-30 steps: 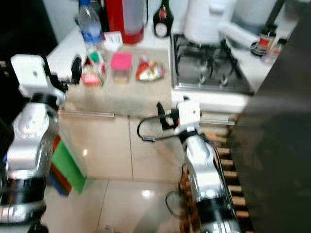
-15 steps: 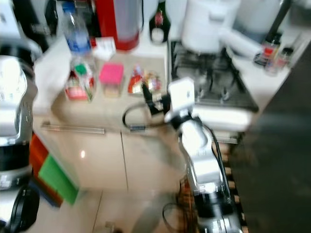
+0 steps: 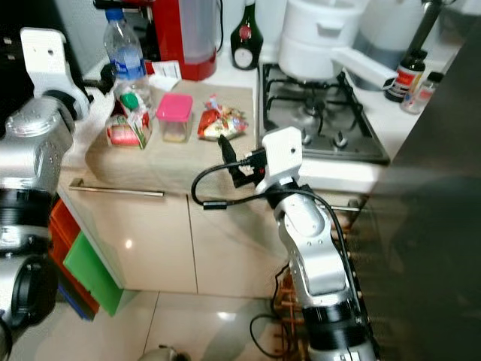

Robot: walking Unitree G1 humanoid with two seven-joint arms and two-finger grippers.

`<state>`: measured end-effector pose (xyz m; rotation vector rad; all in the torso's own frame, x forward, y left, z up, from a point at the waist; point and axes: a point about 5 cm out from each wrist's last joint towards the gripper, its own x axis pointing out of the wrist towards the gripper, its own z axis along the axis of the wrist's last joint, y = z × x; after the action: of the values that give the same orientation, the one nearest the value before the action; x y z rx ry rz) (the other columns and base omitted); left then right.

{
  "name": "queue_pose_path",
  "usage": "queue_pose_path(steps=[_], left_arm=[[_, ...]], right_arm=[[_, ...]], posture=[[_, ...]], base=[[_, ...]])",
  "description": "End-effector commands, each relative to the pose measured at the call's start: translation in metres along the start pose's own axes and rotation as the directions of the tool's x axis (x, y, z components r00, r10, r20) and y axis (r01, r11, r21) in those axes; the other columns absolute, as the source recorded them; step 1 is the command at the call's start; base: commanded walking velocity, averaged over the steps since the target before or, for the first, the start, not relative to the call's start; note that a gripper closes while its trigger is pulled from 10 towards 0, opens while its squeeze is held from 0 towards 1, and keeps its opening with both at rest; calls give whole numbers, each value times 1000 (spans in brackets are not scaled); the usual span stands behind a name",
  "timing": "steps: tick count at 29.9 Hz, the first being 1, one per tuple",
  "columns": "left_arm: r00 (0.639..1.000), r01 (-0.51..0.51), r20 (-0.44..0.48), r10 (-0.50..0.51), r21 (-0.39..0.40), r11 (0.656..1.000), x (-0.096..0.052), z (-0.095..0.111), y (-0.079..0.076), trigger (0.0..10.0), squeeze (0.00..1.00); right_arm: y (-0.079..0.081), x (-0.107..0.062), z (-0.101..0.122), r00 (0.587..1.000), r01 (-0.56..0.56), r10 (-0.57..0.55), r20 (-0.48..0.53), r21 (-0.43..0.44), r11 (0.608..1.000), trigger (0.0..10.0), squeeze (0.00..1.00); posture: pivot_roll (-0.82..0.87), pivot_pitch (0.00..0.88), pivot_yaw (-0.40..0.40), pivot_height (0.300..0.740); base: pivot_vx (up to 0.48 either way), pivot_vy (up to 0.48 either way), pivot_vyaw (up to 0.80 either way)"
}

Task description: Restocking fridge

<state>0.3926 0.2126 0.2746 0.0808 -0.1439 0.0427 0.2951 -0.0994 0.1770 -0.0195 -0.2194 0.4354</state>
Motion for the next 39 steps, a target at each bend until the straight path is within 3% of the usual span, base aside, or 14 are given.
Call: queue_pose_path(steps=[1, 8, 18, 27, 32, 39], left_arm=[[1000, 18, -1, -18, 18, 1000, 5, 2, -3, 10000, 0], [997, 66, -40, -64, 55, 996, 14, -5, -17, 10000, 0], [991, 70, -121, -63, 56, 996, 17, -23, -23, 10000, 0], [989, 66, -136, -56, 66, 996, 15, -21, -23, 10000, 0], [989, 58, -140, -53, 37, 998, 13, -20, -23, 10000, 0], [972, 49, -228, -51, -15, 999, 10, -38, -24, 10000, 0]], right_arm=[[0, -1, 5, 1000, -2, 2, 11, 3, 1000, 10000, 110], [1, -6, 6, 1000, 9, -9, -5, 3, 1000, 10000, 114], [0, -12, 7, 1000, 15, -15, -25, 5, 1000, 10000, 110], [-2, -12, 6, 999, 20, -19, -38, 13, 1000, 10000, 110], [-1, -12, 5, 999, 13, -12, -49, 18, 1000, 10000, 114], [-2, -10, 4, 999, 8, -7, -54, 24, 1000, 10000, 110]], posture=[[32, 0, 16, 740], [7, 0, 32, 740], [-12, 0, 38, 740], [-13, 0, 38, 740], [-8, 0, 30, 740], [-7, 0, 27, 740]], base=[[0, 0, 0], [0, 0, 0], [0, 0, 0], [0, 0, 0], [0, 0, 0], [0, 0, 0]])
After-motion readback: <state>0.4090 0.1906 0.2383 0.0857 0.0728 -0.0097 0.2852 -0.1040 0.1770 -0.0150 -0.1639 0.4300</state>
